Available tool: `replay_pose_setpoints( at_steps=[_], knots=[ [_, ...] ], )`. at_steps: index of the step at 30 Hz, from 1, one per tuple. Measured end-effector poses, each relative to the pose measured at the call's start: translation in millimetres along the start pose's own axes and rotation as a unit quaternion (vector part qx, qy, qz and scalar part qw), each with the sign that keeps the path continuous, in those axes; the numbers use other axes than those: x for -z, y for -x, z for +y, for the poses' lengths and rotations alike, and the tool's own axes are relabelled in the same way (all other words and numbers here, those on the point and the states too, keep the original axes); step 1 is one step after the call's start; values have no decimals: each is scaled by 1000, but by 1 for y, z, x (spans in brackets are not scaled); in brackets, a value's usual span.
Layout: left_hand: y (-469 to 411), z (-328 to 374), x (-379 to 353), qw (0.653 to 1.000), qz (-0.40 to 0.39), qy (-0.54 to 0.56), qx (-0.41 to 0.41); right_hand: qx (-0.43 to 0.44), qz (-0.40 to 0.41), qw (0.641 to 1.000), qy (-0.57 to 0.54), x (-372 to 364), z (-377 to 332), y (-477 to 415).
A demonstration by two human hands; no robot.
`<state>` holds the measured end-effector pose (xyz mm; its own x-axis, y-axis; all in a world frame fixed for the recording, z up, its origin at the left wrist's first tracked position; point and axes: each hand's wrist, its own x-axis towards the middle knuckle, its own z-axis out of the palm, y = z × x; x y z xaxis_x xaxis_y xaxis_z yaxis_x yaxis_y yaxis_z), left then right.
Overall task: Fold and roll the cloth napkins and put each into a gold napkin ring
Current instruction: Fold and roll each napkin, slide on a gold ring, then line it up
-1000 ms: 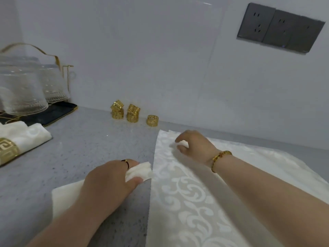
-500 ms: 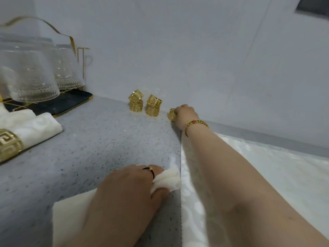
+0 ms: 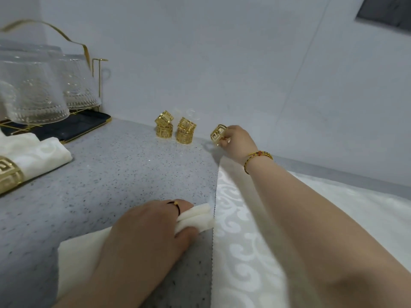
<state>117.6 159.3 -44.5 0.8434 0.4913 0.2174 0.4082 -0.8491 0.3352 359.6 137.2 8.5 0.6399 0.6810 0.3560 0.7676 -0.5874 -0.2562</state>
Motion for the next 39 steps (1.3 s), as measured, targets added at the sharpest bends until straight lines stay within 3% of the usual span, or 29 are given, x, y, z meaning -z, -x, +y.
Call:
replay_pose_setpoints(
  at_steps=[5,11,16,23,31,36,39],
  knots=[
    [-1,-11,-14,994,97,9,-48,42,-43,998,-28,55,12,80],
    [14,5,10,991,99,-6,-88,28,-154,987,-25,108,29,183],
    [16,12,13,989,93,-54,-104,-25,-180,983,-34,110,44,228],
    [20,12,9,975,121,-67,-172,-119,-154,971,-136,105,37,245],
    [26,17,8,968,150,-122,-161,-32,-59,997,38,82,31,257],
    [31,33,21,975,162,-128,-87,-82,-12,992,-99,78,38,260],
    [39,53,38,969,239,-6,-59,-109,9,972,-206,81,39,258]
  ],
)
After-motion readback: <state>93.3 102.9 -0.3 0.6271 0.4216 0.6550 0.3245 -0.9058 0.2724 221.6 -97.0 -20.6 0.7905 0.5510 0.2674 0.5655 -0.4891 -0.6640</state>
